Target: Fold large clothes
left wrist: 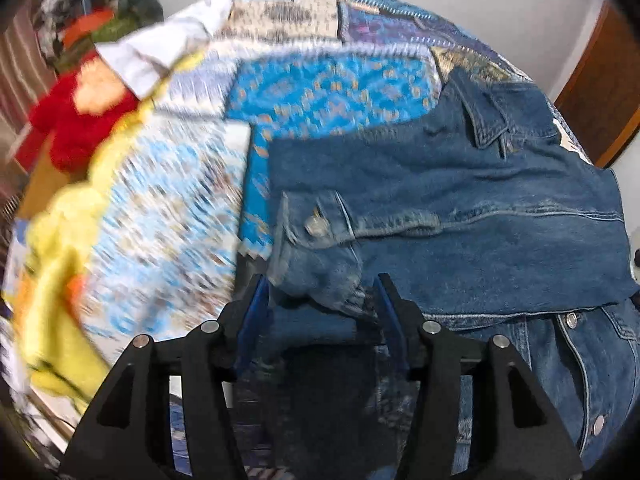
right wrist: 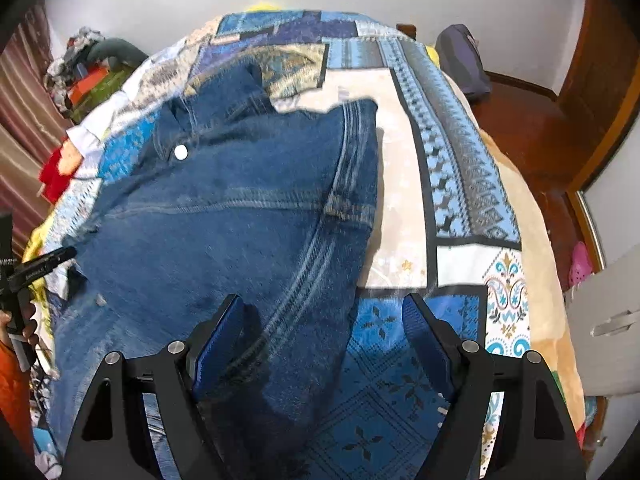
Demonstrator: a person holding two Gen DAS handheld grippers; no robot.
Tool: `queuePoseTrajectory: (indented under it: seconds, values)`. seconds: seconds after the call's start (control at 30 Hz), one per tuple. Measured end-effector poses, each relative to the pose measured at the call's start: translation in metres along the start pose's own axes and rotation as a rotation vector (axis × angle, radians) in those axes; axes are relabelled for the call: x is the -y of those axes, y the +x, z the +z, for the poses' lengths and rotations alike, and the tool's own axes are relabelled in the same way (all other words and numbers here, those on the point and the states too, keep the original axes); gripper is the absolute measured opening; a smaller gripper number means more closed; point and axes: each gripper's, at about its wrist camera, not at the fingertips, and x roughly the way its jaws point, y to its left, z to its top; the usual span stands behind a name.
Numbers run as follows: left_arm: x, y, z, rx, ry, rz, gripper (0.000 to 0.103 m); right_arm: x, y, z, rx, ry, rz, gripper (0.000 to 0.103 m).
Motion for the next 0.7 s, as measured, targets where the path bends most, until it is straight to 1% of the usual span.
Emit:
queuePoseTrajectory:
  seconds: [0.03, 0.07, 0.1, 0.17, 0.23, 0.33, 0.37, 0.4, 0.47, 0.53, 0.6, 0.63, 0.67, 0.7]
  values:
    - [-0.002, -0.007, 0.005, 0.014, 0.014, 0.003, 0.063, 0.002, -0.004, 0.004, 0.015, 0.011, 0.013, 0.08]
    - [-0.005, -0.013, 0.011, 0.031, 0.022, 0.012, 0.073, 0.003, -0.008, 0.008, 0.028, 0.022, 0.025, 0.08]
    - [-0.008, -0.019, 0.018, 0.055, 0.023, 0.025, 0.078, 0.005, -0.01, 0.013, 0.037, 0.03, 0.035, 0.08]
    - [-0.016, -0.022, 0.03, 0.084, 0.013, 0.04, 0.078, 0.009, -0.012, 0.023, 0.056, 0.044, 0.053, 0.08]
    - [-0.024, -0.013, 0.046, 0.08, -0.011, 0.037, 0.078, 0.013, -0.01, 0.035, 0.065, 0.054, 0.044, 0.08]
    - [-0.035, 0.016, 0.064, 0.033, -0.055, 0.02, 0.078, 0.021, 0.0, 0.052, 0.069, 0.065, 0.036, 0.08]
    - [-0.038, 0.029, 0.069, 0.004, -0.067, 0.014, 0.078, 0.024, 0.005, 0.057, 0.063, 0.074, 0.042, 0.08]
    - [-0.04, 0.047, 0.074, -0.037, -0.074, -0.002, 0.076, 0.028, 0.012, 0.063, 0.051, 0.088, 0.052, 0.08]
    - [-0.04, 0.074, 0.079, -0.089, -0.067, -0.015, 0.069, 0.035, 0.026, 0.073, 0.031, 0.115, 0.083, 0.08]
    - [-0.04, 0.095, 0.083, -0.127, -0.062, -0.016, 0.066, 0.038, 0.04, 0.082, 0.011, 0.13, 0.107, 0.076]
    - [-0.039, 0.112, 0.086, -0.149, -0.07, -0.018, 0.062, 0.038, 0.053, 0.09, -0.002, 0.134, 0.128, 0.062]
    - [-0.038, 0.12, 0.088, -0.156, -0.071, -0.025, 0.059, 0.038, 0.06, 0.094, -0.009, 0.135, 0.142, 0.058]
    - [-0.037, 0.126, 0.089, -0.154, -0.071, -0.025, 0.052, 0.037, 0.066, 0.096, -0.017, 0.135, 0.156, 0.049]
    - [-0.035, 0.13, 0.09, -0.147, -0.072, -0.023, 0.041, 0.035, 0.074, 0.098, -0.029, 0.135, 0.16, 0.041]
